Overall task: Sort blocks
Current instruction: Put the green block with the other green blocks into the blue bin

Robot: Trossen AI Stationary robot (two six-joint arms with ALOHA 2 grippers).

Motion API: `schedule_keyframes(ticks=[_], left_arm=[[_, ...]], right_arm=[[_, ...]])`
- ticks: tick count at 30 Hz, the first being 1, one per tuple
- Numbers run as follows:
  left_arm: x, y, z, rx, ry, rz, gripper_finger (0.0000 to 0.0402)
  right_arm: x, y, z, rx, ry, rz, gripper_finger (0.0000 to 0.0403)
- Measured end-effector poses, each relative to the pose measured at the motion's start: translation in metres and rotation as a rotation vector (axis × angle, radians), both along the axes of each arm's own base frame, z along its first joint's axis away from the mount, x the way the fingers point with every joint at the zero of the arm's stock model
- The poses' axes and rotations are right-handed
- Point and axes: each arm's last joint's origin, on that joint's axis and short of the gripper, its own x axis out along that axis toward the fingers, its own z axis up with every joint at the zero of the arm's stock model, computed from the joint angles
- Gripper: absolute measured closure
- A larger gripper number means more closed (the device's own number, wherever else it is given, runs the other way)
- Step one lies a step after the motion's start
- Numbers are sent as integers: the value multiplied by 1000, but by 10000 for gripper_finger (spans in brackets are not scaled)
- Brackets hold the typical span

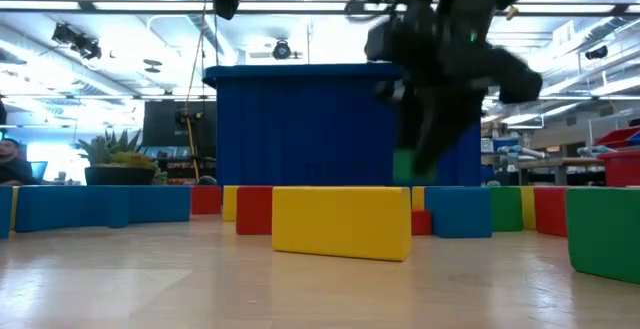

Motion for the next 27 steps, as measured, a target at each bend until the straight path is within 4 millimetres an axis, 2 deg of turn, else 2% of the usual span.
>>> schedule_keyframes(ticks=[3, 9, 13, 17, 22, 27], left_arm=[[0, 0, 0, 0, 1, 0, 235], [0, 0, 0, 1, -1, 0, 235], [0, 0, 0, 2, -2, 0, 235], [0, 0, 0, 3, -1, -1, 235], [0, 0, 0, 3, -1, -1, 235], [0, 0, 0, 4, 1, -1, 235]], right_arm=[[-11, -2, 28, -19, -72, -18, 285], [-43, -16, 100, -94, -364, -114, 285], [-66, -40, 145, -152, -604, -227, 284], [-86, -72, 180, -243, -818, -347, 284], [-99, -119, 197, -349, -941, -515, 284], [-103, -163, 192, -428, -925, -634, 283]])
